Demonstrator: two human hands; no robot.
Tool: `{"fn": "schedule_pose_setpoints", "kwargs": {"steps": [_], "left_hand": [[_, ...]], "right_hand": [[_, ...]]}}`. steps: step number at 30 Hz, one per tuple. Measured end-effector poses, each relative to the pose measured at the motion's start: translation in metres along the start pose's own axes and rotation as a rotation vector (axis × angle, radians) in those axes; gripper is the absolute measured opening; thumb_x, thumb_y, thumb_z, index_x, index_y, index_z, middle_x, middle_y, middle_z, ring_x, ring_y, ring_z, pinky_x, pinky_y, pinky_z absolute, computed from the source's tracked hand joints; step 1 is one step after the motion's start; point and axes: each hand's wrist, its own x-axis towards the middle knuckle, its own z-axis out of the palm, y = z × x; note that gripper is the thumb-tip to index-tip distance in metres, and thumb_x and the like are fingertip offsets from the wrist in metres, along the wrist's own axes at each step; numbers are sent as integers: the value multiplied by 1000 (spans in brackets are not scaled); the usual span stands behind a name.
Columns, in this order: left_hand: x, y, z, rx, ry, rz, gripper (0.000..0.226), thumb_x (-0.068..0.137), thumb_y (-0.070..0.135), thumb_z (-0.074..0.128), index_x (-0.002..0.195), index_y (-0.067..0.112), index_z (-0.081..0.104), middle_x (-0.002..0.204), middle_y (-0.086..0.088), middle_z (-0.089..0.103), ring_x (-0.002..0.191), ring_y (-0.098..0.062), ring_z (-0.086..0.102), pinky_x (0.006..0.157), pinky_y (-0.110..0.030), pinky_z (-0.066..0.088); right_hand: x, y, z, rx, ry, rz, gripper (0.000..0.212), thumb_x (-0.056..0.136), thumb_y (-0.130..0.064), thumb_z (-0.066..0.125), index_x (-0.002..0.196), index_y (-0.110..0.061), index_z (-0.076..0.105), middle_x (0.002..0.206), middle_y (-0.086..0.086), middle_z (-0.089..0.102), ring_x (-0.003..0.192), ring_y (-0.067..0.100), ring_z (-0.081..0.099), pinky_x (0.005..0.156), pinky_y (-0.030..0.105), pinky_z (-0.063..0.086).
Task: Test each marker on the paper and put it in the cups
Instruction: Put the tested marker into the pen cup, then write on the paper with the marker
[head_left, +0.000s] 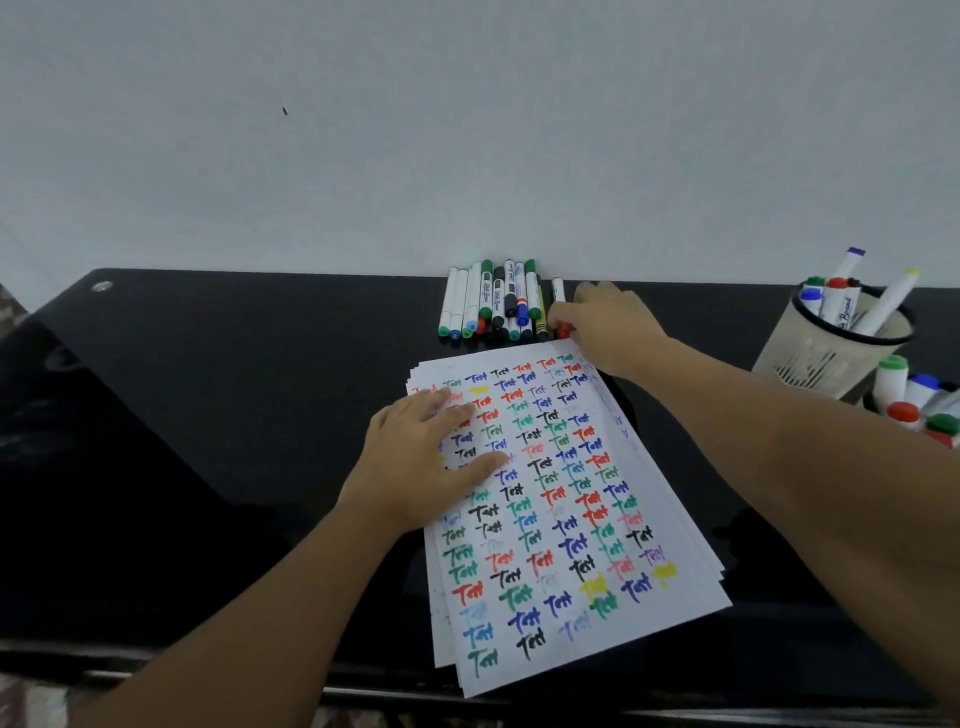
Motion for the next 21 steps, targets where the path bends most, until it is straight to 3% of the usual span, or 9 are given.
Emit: {"fn": "schedule_pose_setpoints", "kwargs": {"steps": [3,12,21], "left_hand": [[0,1,-1,4,-9,-10,86,80,90,39,150,41,43,162,13,30,150,-9,19,123,-39,8],[0,0,-1,7,-15,-19,84,80,89,38,150,42,43,162,14,30,150,-9,19,122,-39,8],[0,0,0,6,4,-17,83,80,89,38,149,42,45,161,15,32,149,-8,21,121,-37,8]], "right_hand": [[3,2,-3,-61,-30,-18,44,101,-17,63,139,-37,57,127,6,51,120,27,49,93,40,45],[2,12,-4,65,-101,35,43,101,-5,56,140,-23,58,117,9,61,108,28,59,88,39,53],[-4,22,-2,51,43,2,28,106,-32,57,132,-25,63,126,8,48,118,27,47,92,39,47]]}}
